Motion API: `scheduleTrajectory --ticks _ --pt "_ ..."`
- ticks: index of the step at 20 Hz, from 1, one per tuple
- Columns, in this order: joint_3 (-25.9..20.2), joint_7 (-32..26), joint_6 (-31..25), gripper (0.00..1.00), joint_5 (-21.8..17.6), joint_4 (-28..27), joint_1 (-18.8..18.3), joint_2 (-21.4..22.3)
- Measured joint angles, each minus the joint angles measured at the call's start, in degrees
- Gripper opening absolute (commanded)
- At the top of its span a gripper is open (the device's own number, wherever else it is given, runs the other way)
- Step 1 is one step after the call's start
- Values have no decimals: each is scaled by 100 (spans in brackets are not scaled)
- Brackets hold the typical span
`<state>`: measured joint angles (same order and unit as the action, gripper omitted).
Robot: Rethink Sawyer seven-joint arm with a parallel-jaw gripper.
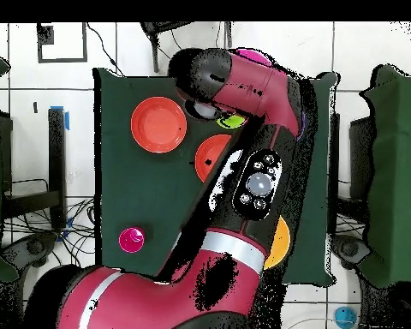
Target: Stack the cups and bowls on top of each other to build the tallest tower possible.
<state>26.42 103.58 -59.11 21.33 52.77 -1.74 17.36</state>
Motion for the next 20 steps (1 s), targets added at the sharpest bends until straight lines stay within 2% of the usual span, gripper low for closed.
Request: scheduleTrajectory --ticks 20 --pt "-44 0 1 0 -27 -30 -1 -271"
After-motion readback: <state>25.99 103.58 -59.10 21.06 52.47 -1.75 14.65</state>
